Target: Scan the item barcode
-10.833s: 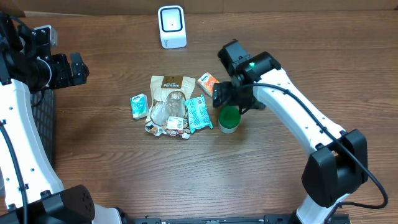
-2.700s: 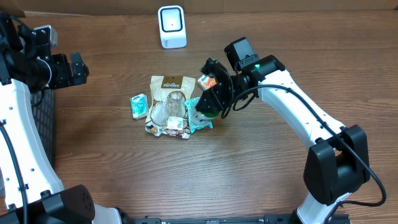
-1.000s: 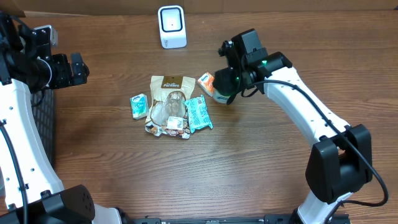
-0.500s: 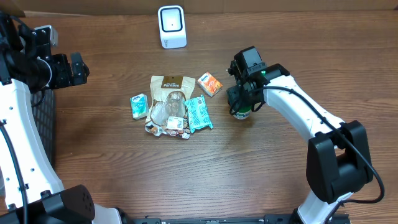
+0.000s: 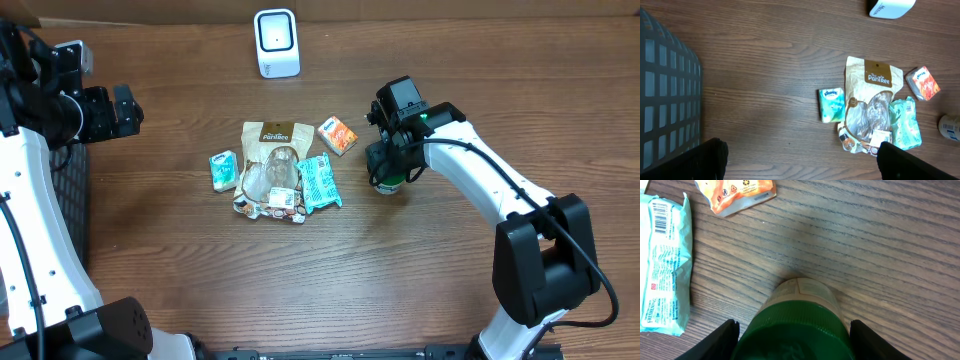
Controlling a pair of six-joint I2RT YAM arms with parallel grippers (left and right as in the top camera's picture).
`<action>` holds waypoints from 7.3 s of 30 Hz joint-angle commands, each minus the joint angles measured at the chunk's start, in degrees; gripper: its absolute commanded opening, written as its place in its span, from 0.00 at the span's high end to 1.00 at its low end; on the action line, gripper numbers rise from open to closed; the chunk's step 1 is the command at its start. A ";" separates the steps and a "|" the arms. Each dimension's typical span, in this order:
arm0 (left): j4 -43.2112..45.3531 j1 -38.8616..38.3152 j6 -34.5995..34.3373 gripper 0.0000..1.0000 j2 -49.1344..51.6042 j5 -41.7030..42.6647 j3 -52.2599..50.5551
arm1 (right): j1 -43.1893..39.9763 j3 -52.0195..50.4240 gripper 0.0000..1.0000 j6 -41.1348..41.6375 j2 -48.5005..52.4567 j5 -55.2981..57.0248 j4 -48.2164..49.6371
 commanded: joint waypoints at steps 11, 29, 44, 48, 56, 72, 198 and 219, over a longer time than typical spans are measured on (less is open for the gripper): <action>0.04 -0.39 1.03 0.00 0.20 0.44 0.48 | 0.00 0.57 0.43 -0.31 -0.68 -0.07 -2.25; 0.04 -0.39 1.03 0.01 0.20 0.44 0.48 | 0.00 8.94 0.02 -3.52 -0.68 1.01 -11.87; 0.04 -0.39 1.03 0.00 0.20 0.44 0.48 | 0.00 6.34 0.04 -5.55 -0.11 1.31 -2.21; 0.04 -0.39 1.03 0.01 0.20 0.44 0.48 | -0.57 6.34 0.04 -8.04 1.05 1.68 -2.12; 0.04 -0.39 1.03 0.00 0.20 0.44 0.48 | -1.01 6.34 0.02 -16.90 5.66 1.42 -2.49; 0.04 -0.39 1.03 0.00 0.20 0.44 0.48 | -1.40 6.49 0.26 -16.35 7.45 1.40 -1.70; 0.04 -0.39 1.03 0.01 0.20 0.44 0.48 | 9.38 31.93 0.57 -42.69 33.53 6.95 77.99; 0.04 -0.39 1.03 0.00 0.20 0.44 0.48 | 7.39 31.93 0.54 -42.91 37.68 5.44 82.71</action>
